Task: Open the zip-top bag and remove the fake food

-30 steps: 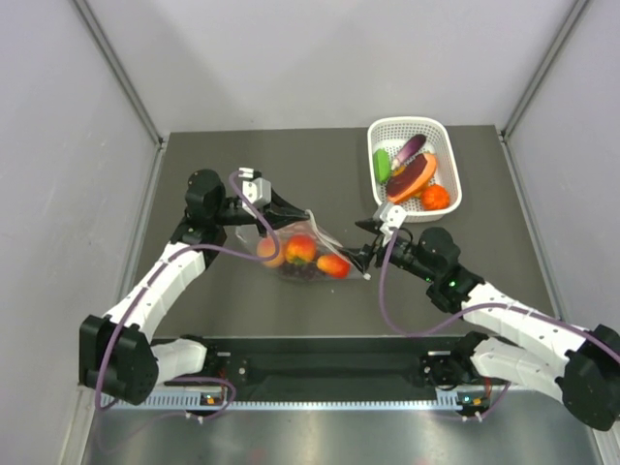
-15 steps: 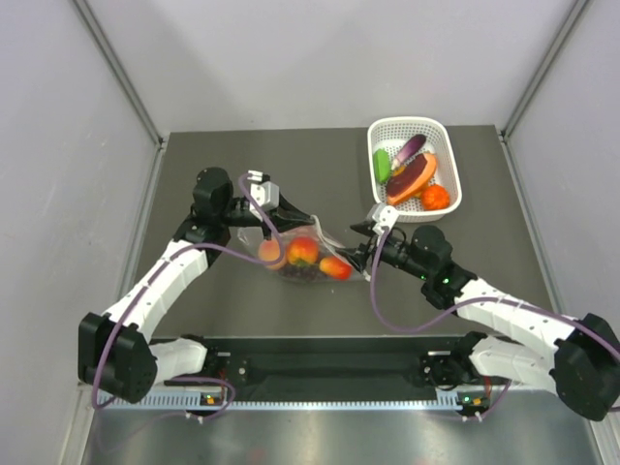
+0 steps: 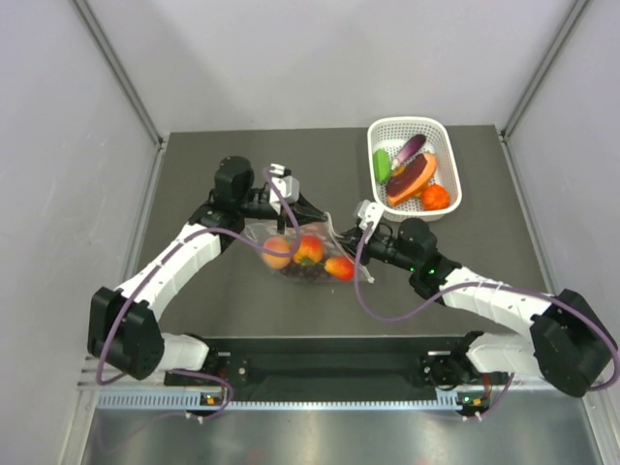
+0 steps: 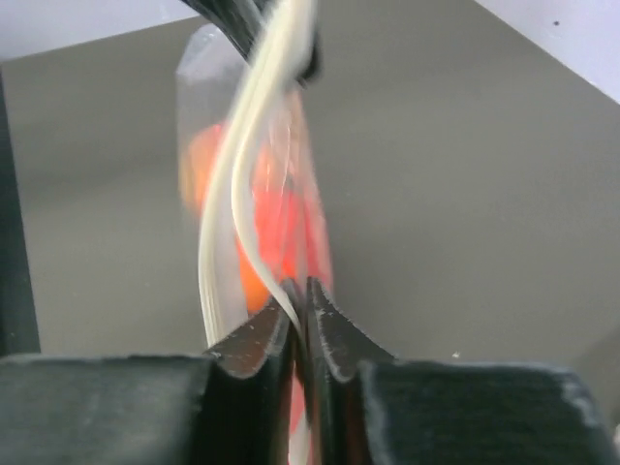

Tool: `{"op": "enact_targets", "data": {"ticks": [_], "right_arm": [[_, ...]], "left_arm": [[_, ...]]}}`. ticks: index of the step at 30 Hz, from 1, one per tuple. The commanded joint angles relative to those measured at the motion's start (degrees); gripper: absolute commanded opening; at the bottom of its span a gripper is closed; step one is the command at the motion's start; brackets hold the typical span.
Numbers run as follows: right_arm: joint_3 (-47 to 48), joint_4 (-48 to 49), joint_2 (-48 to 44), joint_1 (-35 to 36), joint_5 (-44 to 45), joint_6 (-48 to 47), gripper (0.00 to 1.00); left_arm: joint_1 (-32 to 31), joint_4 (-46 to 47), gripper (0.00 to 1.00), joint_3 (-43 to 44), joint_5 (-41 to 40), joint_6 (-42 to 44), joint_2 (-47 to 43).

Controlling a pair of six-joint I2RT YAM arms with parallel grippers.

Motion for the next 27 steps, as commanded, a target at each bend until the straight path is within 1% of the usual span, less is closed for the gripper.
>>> {"op": "enact_targets", "data": {"ticks": [1,2,4,5,6,7,8,9,10,12,13,14,16,17,19,20,22,25,26,27], "right_arm": [[3.0,4.8,2.0,0.6,-4.1,1.1,0.06],[3.2,5.0,2.4,0.6,-4.2,1.6,0.01],[3.5,5.3,3.3,0.6,-2.8,2.9,0.00],[3.5,5.3,3.5,0.6,-1.9,4.4,0.00],[3.9,5.1,3.8,0.5,-1.0,5.2,0.00],[4.1,5.0,4.1,0.4,0.6,5.6,0.00],[4.3,5.0,4.7,0.2,1.2,8.2,0.00],[4.8,4.9,5.0,-0.3,1.6,8.9,0.00],[4.9,5.0,5.4,-0.5,2.7,9.4,0.00],[5.7,4.5,6.6,-1.3,3.7,10.6,0.00],[6.0,4.4,7.1,-1.7,4.0,11.1,0.00],[6.4,4.3,8.2,-2.0,4.1,11.9,0.00],[6.8,4.6,9.1,-3.0,4.4,12.5,0.00],[6.9,4.8,9.9,-3.8,4.4,13.4,0.00],[7.1,5.7,10.6,-4.6,4.2,14.0,0.00],[7.1,5.9,11.3,-5.5,4.1,14.8,0.00],[7.3,6.8,12.1,-6.3,3.7,15.5,0.00],[7.4,8.5,13.4,-8.2,2.8,17.0,0.00],[7.4,9.0,14.1,-9.2,2.5,17.8,0.00],[7.3,10.2,14.3,-9.7,1.8,18.5,0.00]], "left_arm": [[-1.8,-2.2,0.01,3.5,-2.8,3.8,2.5],[-2.3,-2.1,0.03,3.7,-3.5,3.9,3.0],[-2.3,3.6,0.08,2.6,-5.8,0.4,4.3],[-2.4,5.6,0.14,2.2,-7.2,-0.9,4.5],[-2.4,10.9,0.19,1.0,-9.4,-3.9,5.2],[-2.3,13.2,0.25,0.3,-13.7,-5.0,5.5],[-2.3,15.5,0.29,-0.1,-15.7,-6.2,5.8],[-2.4,17.4,0.35,-0.5,-17.4,-7.8,5.9],[-2.3,20.6,0.37,-1.2,-20.3,-8.9,6.0],[-2.5,23.5,0.41,-2.5,-23.5,-11.4,5.3],[-2.8,26.8,0.42,-3.3,-27.4,-12.0,4.7],[-3.3,27.9,0.42,-4.0,-29.1,-12.2,4.2],[-4.2,28.9,0.44,-5.1,-32.7,-12.3,2.1],[-5.2,28.9,0.44,-5.2,-36.2,-12.3,1.0],[-6.0,28.8,0.45,-5.6,-39.1,-12.7,-0.2],[-7.4,29.9,0.46,-6.1,-43.8,-12.8,-1.6],[-9.0,30.7,0.48,-7.5,-48.4,-13.1,-3.3],[-11.9,28.8,0.57,-7.6,-54.0,-13.9,-5.6],[-12.9,27.9,0.68,-7.2,-55.4,-14.8,-6.2],[-13.3,25.7,0.73,-7.0,-57.1,-16.1,-6.4]]}}
